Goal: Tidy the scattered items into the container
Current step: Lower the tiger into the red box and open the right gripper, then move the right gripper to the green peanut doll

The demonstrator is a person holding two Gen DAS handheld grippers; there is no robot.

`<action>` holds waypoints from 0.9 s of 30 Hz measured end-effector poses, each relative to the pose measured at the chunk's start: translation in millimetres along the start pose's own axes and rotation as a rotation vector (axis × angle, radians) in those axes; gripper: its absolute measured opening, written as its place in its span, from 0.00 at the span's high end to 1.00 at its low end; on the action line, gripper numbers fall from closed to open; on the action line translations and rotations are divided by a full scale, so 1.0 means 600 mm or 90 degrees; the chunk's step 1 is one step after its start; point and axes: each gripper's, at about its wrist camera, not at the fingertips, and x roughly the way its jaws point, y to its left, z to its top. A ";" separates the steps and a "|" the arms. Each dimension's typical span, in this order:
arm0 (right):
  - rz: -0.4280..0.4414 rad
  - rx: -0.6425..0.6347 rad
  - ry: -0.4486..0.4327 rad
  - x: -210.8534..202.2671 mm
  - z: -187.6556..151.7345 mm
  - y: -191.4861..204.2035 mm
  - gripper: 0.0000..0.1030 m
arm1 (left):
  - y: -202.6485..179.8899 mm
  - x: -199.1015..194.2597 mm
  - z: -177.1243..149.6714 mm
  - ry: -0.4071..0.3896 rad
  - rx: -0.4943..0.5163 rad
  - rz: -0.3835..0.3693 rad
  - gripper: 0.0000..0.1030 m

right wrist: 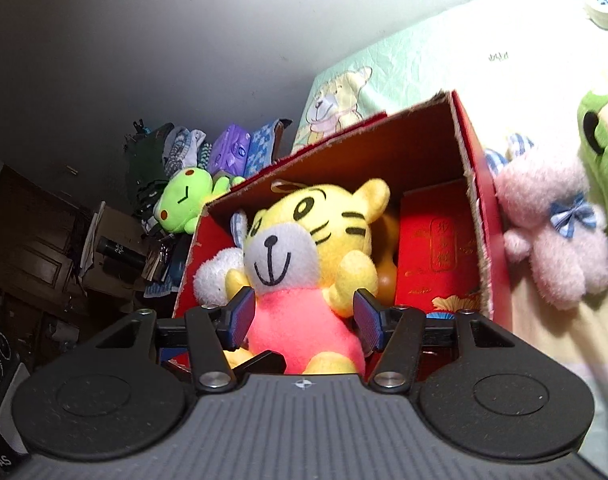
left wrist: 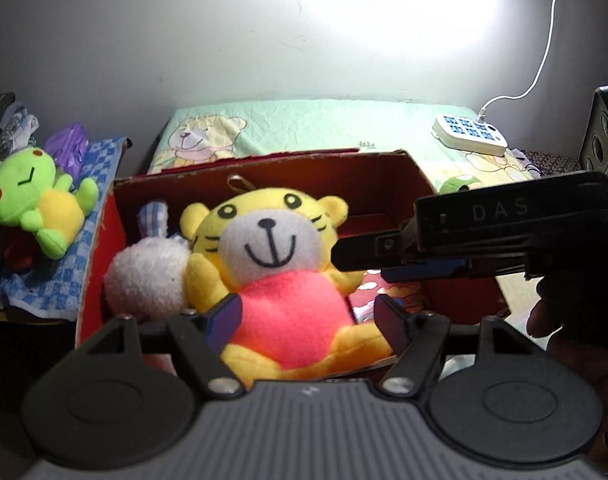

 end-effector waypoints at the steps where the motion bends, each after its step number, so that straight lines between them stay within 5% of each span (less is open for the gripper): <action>1: 0.002 -0.005 -0.013 -0.013 0.002 -0.003 0.44 | -0.010 -0.002 0.004 -0.005 0.004 -0.007 0.33; 6: -0.011 -0.020 -0.085 -0.082 0.016 -0.032 0.44 | -0.078 -0.002 0.029 -0.031 0.028 -0.046 0.37; 15: -0.075 0.071 -0.164 -0.189 0.044 -0.171 0.45 | -0.218 0.054 0.075 -0.030 0.057 -0.109 0.38; 27: -0.094 0.150 -0.122 -0.198 0.087 -0.347 0.44 | -0.332 0.227 0.095 0.034 -0.006 -0.094 0.39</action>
